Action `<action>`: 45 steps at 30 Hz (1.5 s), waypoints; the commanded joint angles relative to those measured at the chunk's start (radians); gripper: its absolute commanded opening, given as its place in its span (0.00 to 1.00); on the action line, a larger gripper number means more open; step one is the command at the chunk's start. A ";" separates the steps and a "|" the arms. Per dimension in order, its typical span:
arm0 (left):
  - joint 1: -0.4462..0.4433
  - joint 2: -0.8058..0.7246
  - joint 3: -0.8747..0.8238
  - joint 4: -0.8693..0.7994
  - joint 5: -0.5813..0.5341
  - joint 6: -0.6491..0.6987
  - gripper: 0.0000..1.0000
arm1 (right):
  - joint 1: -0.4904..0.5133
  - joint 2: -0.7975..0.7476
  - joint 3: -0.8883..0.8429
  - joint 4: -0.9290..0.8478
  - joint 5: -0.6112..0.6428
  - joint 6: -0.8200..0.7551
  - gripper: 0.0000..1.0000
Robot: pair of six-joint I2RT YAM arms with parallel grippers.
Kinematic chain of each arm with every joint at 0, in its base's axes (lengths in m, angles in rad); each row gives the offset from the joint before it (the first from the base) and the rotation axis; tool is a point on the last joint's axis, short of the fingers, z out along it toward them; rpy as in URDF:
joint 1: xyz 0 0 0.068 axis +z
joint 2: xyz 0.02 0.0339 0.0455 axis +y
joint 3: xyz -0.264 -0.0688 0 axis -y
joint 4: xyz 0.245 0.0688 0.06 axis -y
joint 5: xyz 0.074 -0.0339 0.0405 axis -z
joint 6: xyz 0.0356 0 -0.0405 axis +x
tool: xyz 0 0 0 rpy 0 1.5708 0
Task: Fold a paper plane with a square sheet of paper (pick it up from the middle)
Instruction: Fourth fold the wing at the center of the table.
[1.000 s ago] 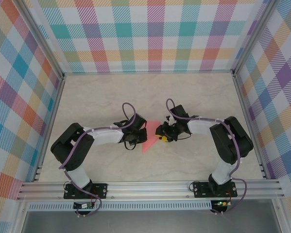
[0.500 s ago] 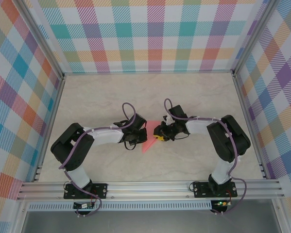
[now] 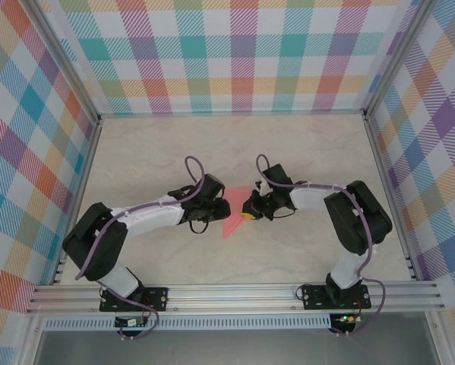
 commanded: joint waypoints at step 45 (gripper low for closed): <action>-0.135 -0.009 -0.280 0.666 -0.024 0.623 0.73 | 0.064 -0.038 0.239 -0.456 0.282 0.388 0.00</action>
